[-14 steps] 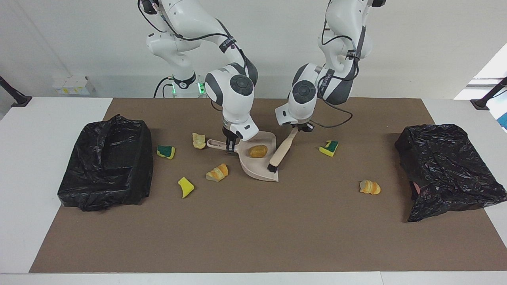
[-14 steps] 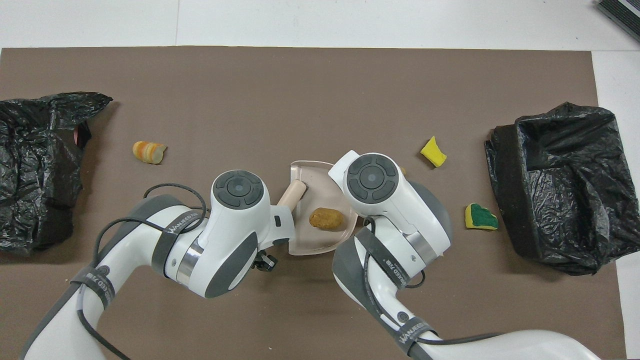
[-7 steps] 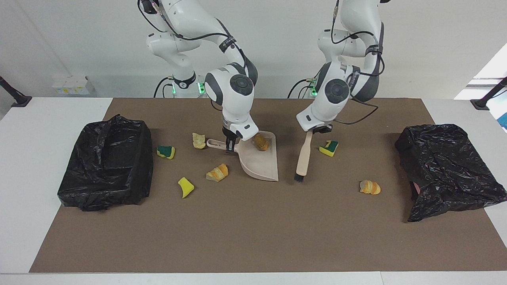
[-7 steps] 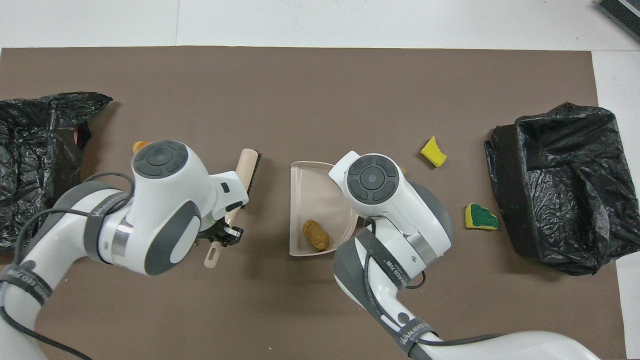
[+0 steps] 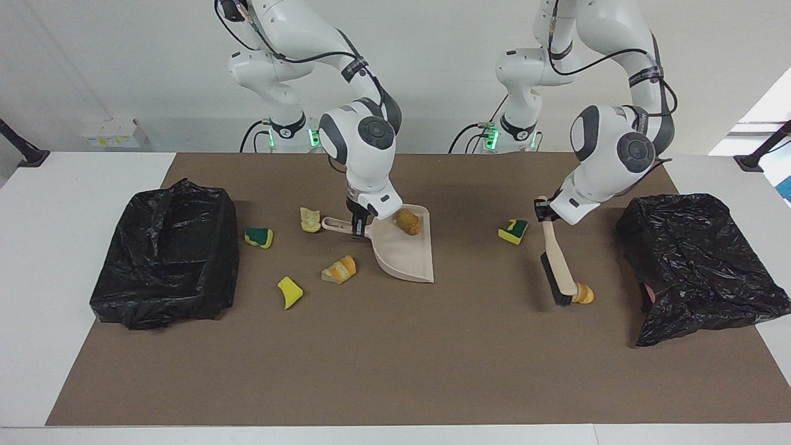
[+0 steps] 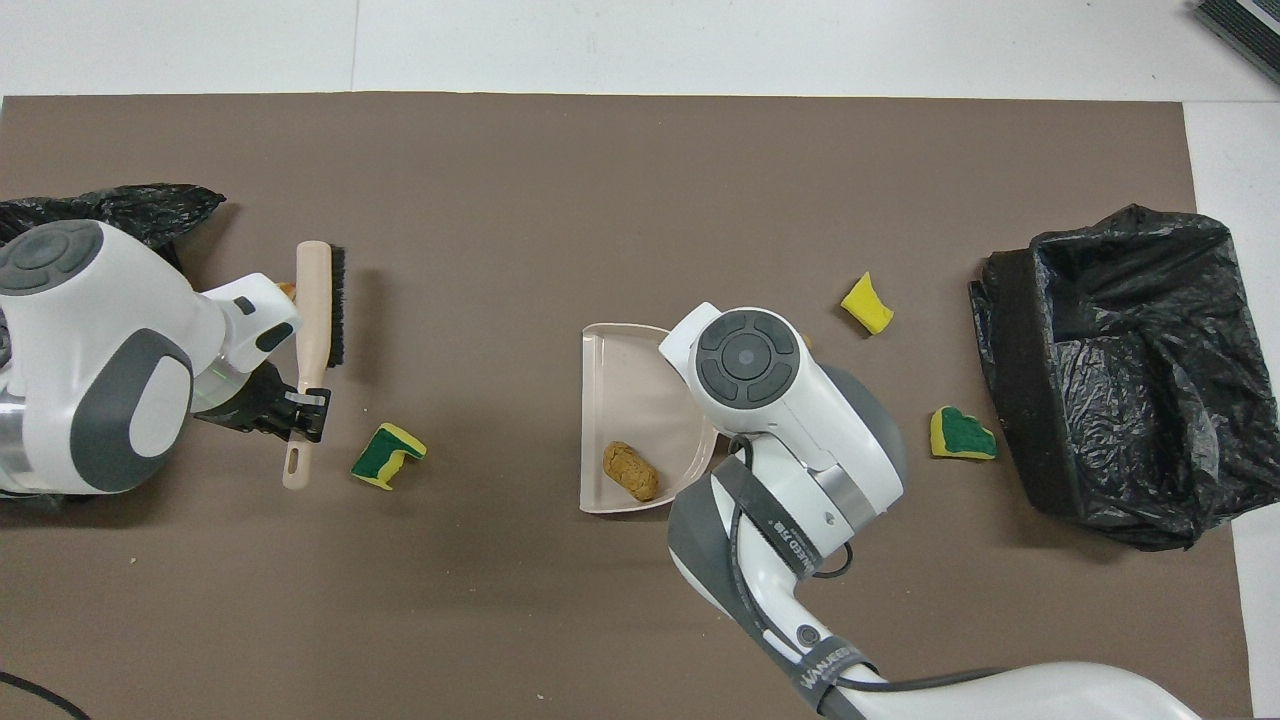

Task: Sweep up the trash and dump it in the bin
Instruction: 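Move the brush with the left gripper behind the next bread crust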

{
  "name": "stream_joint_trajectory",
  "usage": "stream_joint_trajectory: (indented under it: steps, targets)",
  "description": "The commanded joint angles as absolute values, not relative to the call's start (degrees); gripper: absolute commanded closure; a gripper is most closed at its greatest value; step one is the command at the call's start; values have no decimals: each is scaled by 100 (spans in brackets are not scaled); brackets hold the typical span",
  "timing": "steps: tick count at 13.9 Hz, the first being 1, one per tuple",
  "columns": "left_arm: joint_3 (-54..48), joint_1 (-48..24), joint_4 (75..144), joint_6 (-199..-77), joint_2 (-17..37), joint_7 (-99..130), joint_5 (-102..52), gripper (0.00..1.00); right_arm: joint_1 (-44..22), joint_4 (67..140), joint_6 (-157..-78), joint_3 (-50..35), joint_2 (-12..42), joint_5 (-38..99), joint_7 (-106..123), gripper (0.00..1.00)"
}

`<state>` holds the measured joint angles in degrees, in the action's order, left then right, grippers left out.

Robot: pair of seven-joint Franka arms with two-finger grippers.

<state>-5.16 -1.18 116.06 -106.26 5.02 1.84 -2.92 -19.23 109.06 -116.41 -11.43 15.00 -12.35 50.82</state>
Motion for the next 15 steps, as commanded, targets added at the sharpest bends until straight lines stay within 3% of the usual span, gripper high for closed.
stream_joint_trajectory:
  steps: [1,7,15]
  targets:
    - [-589,506,11558,-10460,457,80,-88,100,-1863,11136,-11725,-1169,1327,-1230,5054,100]
    - [-589,774,11900,-10152,475,-290,-18,100,-1846,11232,-11751,-1169,1275,-1222,5054,100]
    - [-624,-341,12681,-10150,19,587,-280,100,-1828,11250,-11742,-1169,1274,-1222,5054,100]
